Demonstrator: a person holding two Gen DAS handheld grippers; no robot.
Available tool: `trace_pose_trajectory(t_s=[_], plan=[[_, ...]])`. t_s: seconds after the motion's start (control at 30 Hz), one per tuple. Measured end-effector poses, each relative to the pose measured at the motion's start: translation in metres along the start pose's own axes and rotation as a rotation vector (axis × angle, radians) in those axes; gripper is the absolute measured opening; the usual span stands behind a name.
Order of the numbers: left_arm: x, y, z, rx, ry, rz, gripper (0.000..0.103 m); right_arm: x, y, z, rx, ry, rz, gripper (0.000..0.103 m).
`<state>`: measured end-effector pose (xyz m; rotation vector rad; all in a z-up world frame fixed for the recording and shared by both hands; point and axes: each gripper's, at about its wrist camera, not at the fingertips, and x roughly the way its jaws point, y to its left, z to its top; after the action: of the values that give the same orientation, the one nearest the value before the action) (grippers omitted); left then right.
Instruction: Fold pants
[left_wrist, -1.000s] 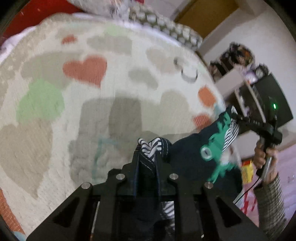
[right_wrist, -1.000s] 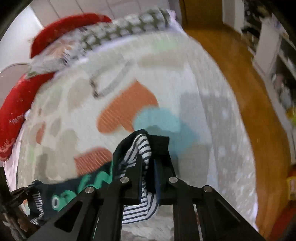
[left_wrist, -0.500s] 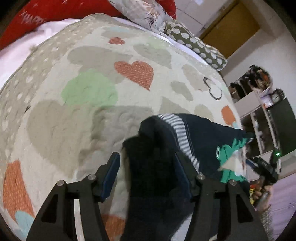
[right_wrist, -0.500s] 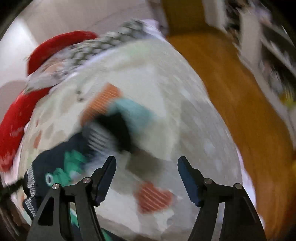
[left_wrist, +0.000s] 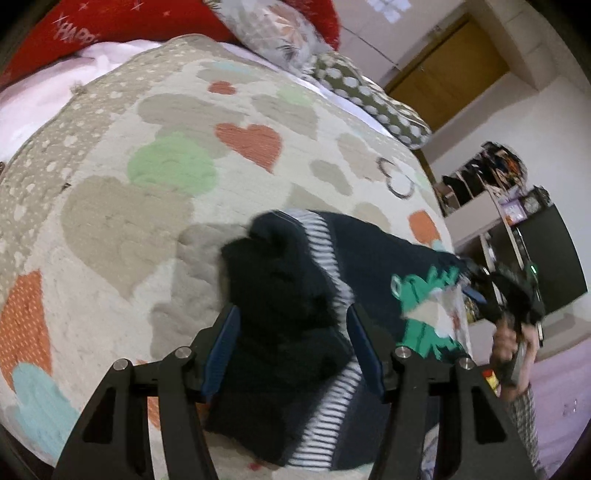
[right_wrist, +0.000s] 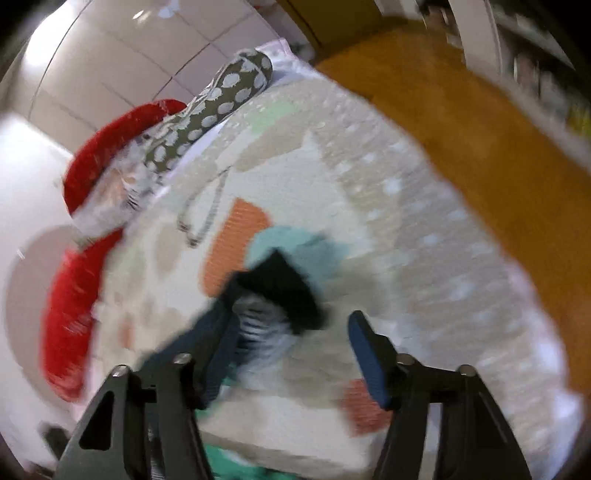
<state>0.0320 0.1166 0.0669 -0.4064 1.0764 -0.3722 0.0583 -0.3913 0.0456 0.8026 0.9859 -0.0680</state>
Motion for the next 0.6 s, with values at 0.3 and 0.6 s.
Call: trace_pose_trajectory(t_s=[0.3, 0.6], plan=[[0.0, -0.02, -0.017, 0.03, 0.009, -0.036, 0.059, 0.033, 0.009, 0.013, 0.205, 0.07, -0.056, 0.049], [-0.005, -0.016, -0.026, 0.015, -0.002, -0.058, 0.059, -0.04, 0.069, 0.011, -0.165, -0.15, 0.138, 0.005]])
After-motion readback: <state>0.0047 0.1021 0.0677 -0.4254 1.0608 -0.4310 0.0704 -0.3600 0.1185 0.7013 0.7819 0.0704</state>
